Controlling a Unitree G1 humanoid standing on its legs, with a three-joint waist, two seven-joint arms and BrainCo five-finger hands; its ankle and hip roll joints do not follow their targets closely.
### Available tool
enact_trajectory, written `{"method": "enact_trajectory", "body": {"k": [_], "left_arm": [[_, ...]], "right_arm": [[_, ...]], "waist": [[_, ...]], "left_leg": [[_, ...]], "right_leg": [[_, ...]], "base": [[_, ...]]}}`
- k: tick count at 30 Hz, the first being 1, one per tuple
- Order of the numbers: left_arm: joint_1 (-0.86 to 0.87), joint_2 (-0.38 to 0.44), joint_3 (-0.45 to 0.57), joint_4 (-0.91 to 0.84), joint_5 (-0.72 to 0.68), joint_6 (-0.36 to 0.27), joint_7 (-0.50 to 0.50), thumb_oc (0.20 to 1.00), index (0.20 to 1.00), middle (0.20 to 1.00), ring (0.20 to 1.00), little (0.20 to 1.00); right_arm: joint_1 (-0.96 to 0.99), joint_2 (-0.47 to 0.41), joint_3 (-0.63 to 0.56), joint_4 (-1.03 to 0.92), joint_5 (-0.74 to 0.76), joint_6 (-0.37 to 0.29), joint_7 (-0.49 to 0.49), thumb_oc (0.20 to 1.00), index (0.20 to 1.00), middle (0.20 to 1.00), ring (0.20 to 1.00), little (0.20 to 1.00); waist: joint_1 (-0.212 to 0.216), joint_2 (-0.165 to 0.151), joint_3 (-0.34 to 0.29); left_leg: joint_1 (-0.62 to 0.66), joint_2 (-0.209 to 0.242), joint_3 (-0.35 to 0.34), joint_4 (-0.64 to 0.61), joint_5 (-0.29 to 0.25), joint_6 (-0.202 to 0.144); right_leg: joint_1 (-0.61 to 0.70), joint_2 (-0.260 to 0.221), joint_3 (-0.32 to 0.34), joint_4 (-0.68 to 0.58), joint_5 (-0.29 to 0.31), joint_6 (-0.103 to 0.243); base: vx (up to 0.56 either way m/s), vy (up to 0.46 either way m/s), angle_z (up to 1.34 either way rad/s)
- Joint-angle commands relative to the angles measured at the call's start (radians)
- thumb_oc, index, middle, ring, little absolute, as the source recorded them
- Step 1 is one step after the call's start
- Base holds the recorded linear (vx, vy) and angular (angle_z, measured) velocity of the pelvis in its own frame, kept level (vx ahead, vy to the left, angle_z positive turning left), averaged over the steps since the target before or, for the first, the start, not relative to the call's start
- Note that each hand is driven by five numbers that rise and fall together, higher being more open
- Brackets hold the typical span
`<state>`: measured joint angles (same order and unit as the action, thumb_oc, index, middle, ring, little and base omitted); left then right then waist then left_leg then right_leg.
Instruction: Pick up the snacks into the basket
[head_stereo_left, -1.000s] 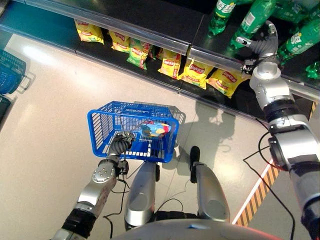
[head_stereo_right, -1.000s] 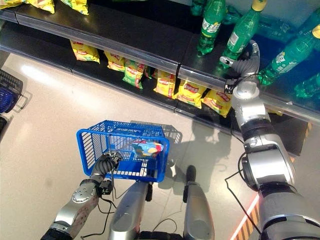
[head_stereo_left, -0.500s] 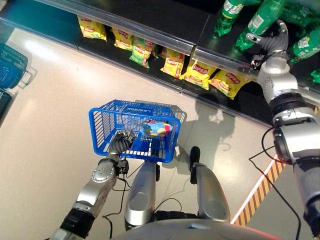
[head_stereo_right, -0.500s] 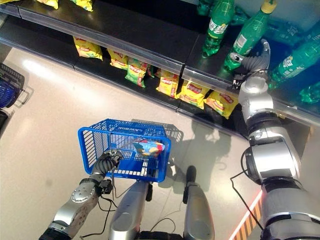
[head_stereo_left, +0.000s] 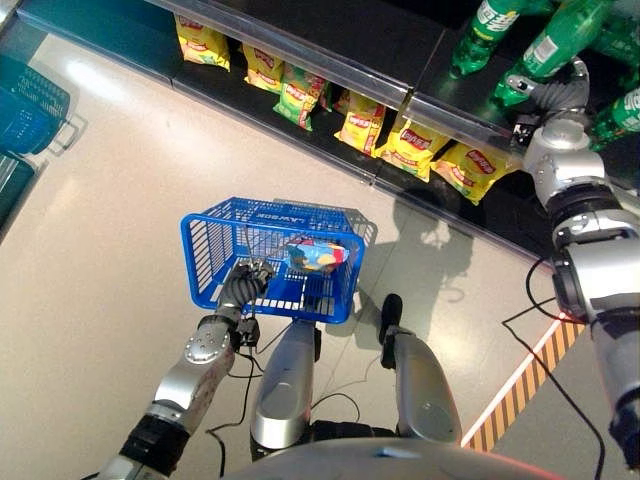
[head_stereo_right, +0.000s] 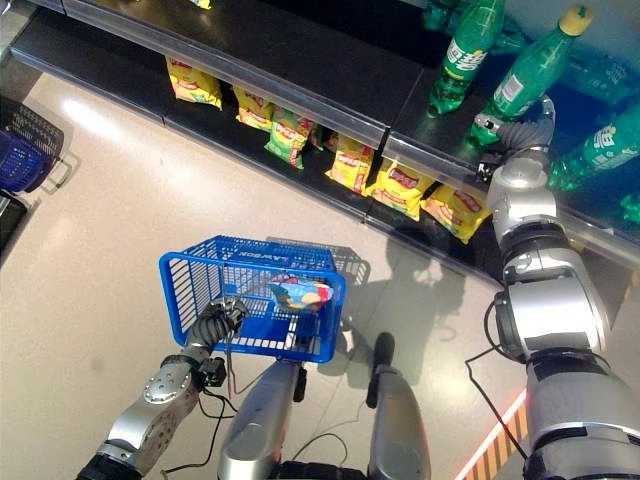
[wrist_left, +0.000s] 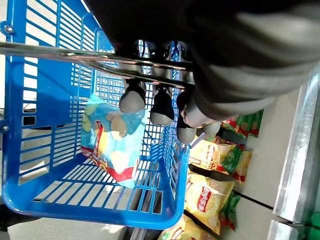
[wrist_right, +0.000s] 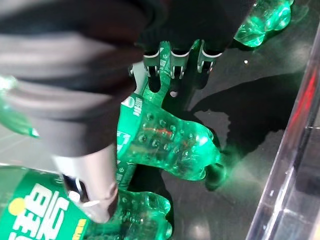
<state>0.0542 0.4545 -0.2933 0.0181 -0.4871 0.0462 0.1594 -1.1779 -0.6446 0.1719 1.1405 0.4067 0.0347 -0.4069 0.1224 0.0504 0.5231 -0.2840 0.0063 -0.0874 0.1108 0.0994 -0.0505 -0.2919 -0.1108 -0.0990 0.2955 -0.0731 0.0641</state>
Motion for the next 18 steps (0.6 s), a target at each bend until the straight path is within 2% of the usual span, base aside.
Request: {"method": "enact_trajectory", "body": {"k": [1,5,18], "left_arm": [[0.037,0.032,-0.017,-0.176,-0.014,-0.094,0.003,0.200,0.200,0.200,0.200,0.200],[0.035,0.034,-0.031,-0.186,-0.020,-0.096,-0.002,0.200,0.200,0.200,0.200,0.200],[0.032,0.041,-0.055,-0.198,-0.029,-0.099,-0.009,0.200,0.200,0.200,0.200,0.200]], "right_arm": [[-0.070,-0.065,0.053,0.020,0.036,-0.035,-0.010,1.000,1.000,1.000,1.000,1.000],[-0.084,-0.075,0.051,0.057,0.051,-0.035,-0.007,1.000,1.000,1.000,1.000,1.000],[-0.103,-0.131,0.034,0.097,0.085,-0.038,-0.008,1.000,1.000,1.000,1.000,1.000]], "waist": [[0.016,0.007,-0.092],[0.023,0.019,-0.095],[0.043,0.058,-0.116]], "left_leg": [[-0.004,-0.020,-0.045,0.049,-0.097,0.009],[0.000,-0.023,-0.063,0.034,-0.094,0.006],[0.014,-0.022,-0.129,-0.058,-0.033,-0.008]], "right_leg": [[-0.023,0.003,-0.016,-0.017,-0.012,0.031],[-0.022,0.001,-0.030,-0.008,-0.028,0.031],[-0.020,-0.013,-0.092,0.000,-0.055,0.020]], "base": [[0.02,-0.036,0.03],[0.03,-0.035,0.14],[0.02,-0.038,0.18]]}}
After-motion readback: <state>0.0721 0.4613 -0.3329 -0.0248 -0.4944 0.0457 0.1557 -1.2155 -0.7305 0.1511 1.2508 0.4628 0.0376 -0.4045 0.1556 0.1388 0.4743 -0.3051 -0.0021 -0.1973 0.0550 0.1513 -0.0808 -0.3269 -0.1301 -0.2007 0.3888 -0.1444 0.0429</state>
